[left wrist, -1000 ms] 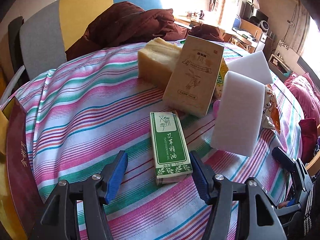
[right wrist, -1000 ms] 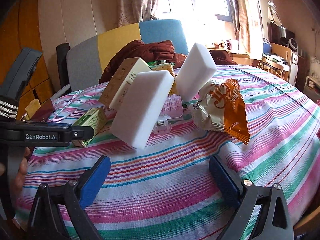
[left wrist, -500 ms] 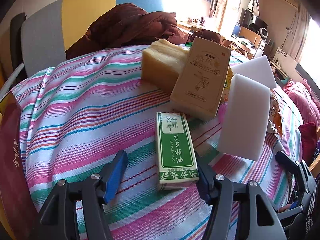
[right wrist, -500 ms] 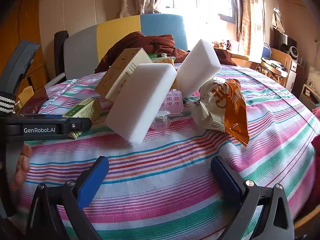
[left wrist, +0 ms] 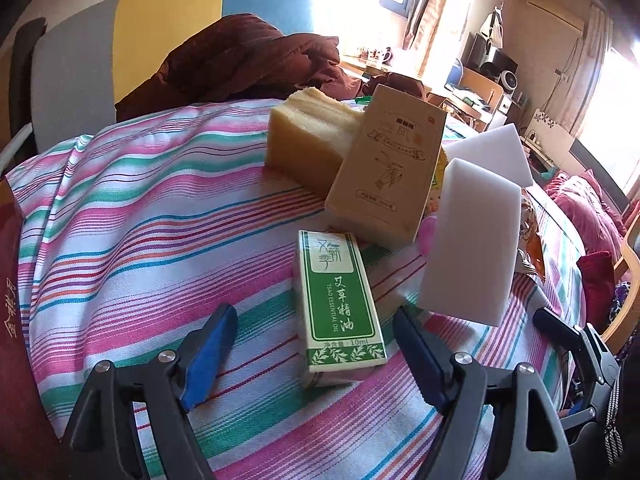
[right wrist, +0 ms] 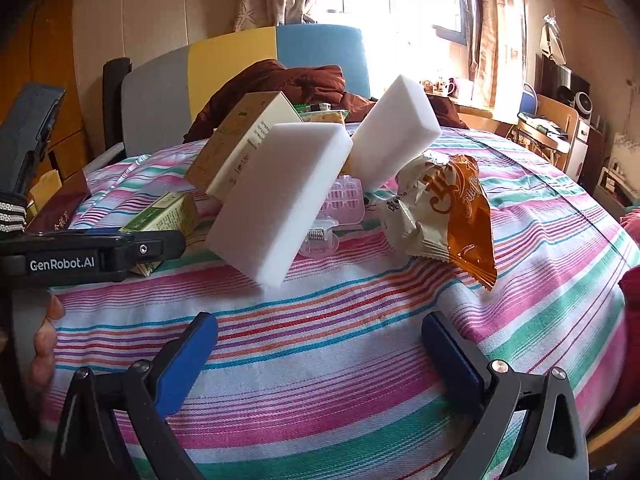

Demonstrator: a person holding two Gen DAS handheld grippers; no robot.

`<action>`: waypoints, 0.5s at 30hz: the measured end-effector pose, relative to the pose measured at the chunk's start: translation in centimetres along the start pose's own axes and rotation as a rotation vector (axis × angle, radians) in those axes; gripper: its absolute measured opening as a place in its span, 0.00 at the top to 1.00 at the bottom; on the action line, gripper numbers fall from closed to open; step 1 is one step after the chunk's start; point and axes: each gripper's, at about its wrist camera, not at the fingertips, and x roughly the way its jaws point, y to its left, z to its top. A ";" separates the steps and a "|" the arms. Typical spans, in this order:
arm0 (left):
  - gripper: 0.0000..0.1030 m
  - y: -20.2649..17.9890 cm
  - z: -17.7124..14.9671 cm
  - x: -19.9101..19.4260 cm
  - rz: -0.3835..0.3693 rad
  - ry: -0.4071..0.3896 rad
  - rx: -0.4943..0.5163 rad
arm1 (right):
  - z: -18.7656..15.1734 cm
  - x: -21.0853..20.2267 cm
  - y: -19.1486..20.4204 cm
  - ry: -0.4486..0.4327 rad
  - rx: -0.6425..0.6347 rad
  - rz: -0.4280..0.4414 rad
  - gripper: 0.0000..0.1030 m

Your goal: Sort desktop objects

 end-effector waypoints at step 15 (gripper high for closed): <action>0.18 0.8 0.1 -0.1 -0.059 -0.019 -0.039 | 5.0 -0.3 0.3 0.001 0.097 -0.056 0.00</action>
